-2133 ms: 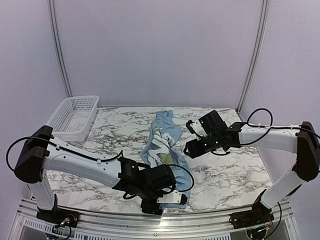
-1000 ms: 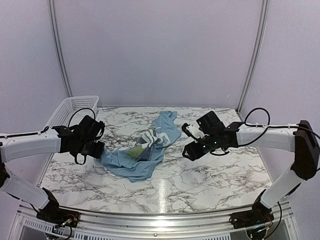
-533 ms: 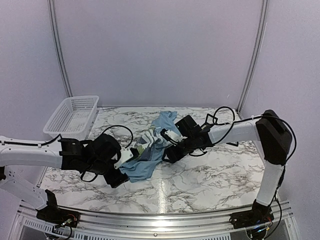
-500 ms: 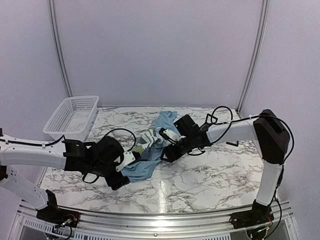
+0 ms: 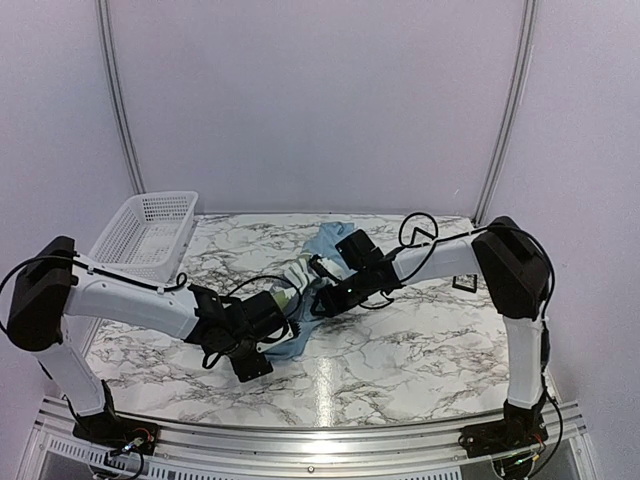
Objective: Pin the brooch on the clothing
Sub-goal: Pick up the crumped clothing from the center of the board.
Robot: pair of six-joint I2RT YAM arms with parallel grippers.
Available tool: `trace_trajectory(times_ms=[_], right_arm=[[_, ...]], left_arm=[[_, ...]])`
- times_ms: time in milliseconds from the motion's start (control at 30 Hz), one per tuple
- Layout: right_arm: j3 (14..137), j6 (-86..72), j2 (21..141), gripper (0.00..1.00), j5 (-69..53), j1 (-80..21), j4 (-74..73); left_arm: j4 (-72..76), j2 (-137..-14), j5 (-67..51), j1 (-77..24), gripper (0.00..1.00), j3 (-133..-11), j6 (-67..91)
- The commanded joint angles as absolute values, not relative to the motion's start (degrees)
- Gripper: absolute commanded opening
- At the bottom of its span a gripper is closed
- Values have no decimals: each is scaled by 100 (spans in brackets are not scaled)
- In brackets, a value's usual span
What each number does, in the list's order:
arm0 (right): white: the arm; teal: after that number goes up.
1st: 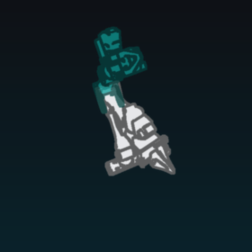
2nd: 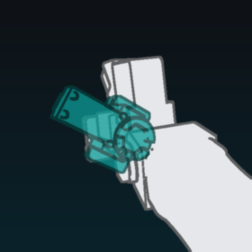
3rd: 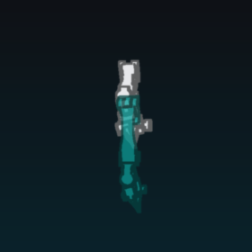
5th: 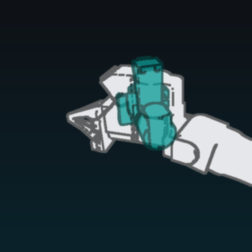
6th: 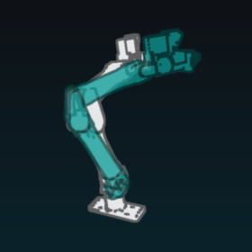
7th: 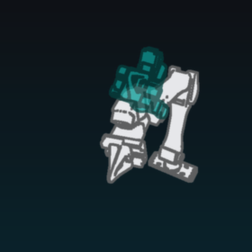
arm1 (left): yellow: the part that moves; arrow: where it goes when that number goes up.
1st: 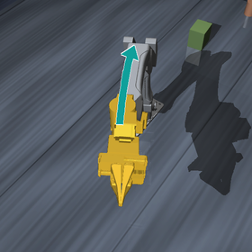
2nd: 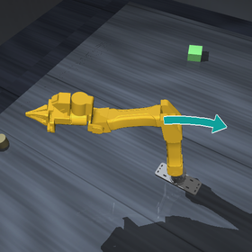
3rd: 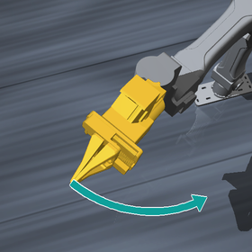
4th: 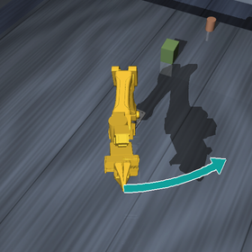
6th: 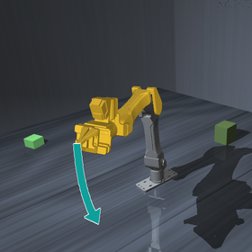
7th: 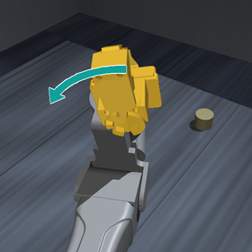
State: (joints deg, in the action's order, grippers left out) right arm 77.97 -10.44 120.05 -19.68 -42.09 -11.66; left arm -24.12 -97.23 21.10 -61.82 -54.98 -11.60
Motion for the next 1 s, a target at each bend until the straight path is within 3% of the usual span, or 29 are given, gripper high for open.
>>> trace_trajectory(times_ms=[0, 100, 300, 333, 567, 733, 967], right_arm=[[7920, -1288, 12297, 23, -2529, -4169, -1113], [7859, -1343, 12255, 0, -2679, -4105, -1035], [7755, -1146, 11324, 0, -2657, -3961, -1200], [7738, -1054, 11123, 0, -2599, -3956, -1278], [7545, -504, 9678, 0, -2005, -3961, -2210], [7321, -374, 8458, 0, -1788, -3975, -2787], [7134, -450, 7112, 0, -1530, -4429, -3367]], left_arm=[[-2551, -10039, 2417, -6142, 84, -5539, -1249], [-2476, -10052, 2450, -6070, 67, -5565, -1244], [-2116, -9906, 2556, -5747, 5, -5460, -1040], [-2057, -9879, 2602, -5733, 0, -5458, -985], [-2012, -9200, 2600, -5722, 0, -5507, -466], [-2074, -8092, 1996, -5781, 0, -5388, -281], [-2323, -7566, 1317, -6116, 0, -5520, 48]])
